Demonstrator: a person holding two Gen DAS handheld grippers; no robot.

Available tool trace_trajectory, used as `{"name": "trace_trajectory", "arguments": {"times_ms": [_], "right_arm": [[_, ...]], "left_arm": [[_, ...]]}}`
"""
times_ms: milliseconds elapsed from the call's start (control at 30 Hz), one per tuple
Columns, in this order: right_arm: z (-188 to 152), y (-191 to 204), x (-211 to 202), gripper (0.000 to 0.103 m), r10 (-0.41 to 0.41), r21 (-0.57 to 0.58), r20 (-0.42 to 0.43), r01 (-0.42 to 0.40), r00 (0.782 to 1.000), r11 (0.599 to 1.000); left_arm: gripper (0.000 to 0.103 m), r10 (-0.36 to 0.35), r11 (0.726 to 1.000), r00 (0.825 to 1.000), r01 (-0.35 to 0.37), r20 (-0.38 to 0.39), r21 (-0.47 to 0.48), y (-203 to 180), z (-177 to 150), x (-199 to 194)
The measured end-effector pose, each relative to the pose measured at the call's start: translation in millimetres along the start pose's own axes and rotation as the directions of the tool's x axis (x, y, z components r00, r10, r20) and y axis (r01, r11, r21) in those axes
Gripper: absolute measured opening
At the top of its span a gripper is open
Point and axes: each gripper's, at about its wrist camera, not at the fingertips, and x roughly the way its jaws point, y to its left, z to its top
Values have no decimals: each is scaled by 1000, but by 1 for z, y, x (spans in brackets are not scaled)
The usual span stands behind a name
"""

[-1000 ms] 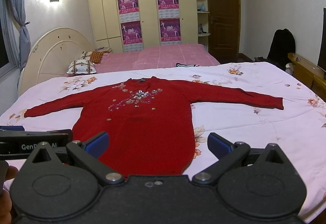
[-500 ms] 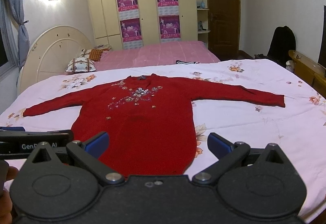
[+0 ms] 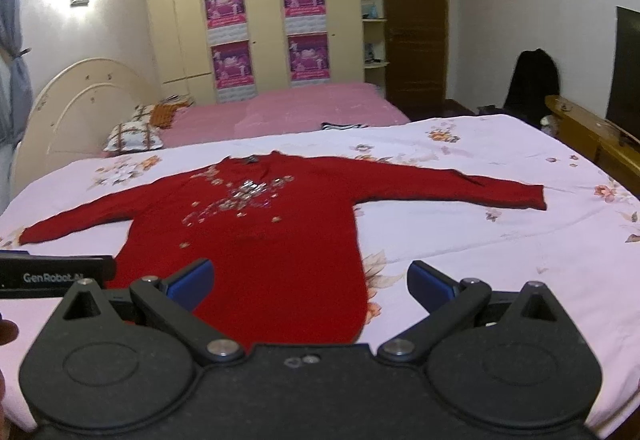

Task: Fold small clothes
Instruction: 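Grasp the sweater sleeve cuff with the right tool and lift it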

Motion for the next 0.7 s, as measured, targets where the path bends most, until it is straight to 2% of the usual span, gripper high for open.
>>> {"name": "trace_trajectory", "arguments": {"times_ms": [433, 600, 700], "right_arm": [[21, 2, 54, 102, -134, 66, -11, 134, 991, 989], [26, -16, 80, 100, -142, 131, -38, 146, 989, 981], [29, -33, 98, 95, -153, 158, -56, 160, 987, 974]], "left_arm": [[103, -44, 998, 999, 46, -33, 49, 16, 43, 82], [103, -76, 996, 995, 78, -59, 44, 9, 57, 116], [103, -89, 995, 994, 92, -71, 39, -4, 65, 139]]}}
